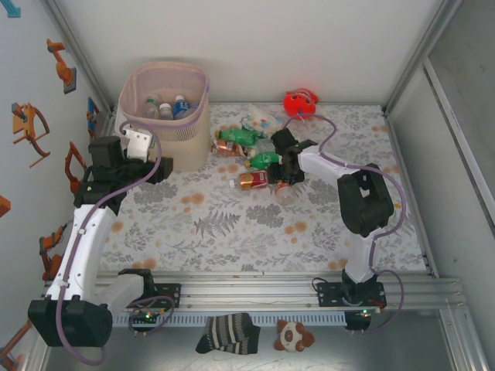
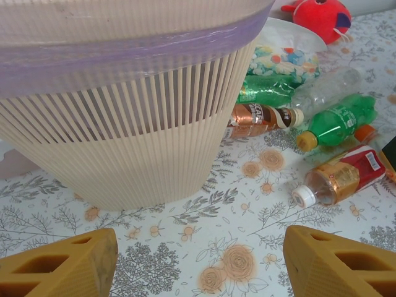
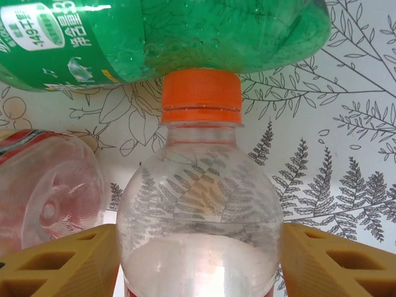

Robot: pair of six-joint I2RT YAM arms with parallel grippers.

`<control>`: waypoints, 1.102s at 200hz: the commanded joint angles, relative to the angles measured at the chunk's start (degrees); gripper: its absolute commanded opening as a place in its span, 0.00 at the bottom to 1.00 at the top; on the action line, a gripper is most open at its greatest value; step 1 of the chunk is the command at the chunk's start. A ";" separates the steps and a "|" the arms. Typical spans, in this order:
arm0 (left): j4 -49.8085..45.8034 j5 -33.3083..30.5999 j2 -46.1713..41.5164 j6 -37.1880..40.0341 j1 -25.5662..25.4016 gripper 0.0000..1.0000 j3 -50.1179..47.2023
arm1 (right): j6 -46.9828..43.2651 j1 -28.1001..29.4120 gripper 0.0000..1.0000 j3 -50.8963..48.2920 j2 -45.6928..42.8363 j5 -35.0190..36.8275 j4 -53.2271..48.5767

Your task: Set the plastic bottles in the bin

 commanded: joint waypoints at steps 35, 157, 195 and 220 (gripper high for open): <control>0.64 0.48 -0.14 0.26 0.23 0.71 -0.50 | 0.37 -0.72 0.67 -0.22 2.76 1.19 -0.60; 0.62 0.91 -0.34 0.26 0.14 0.71 -0.58 | 0.55 -0.72 0.62 -0.84 0.40 1.32 -0.84; 0.73 1.57 -0.49 -0.20 0.05 0.71 -0.50 | 0.72 -0.72 0.60 -1.78 -2.73 2.01 -0.82; 1.97 4.43 -0.45 -1.25 0.05 0.72 -0.58 | 0.72 -0.72 0.59 -2.29 -6.39 2.59 -1.13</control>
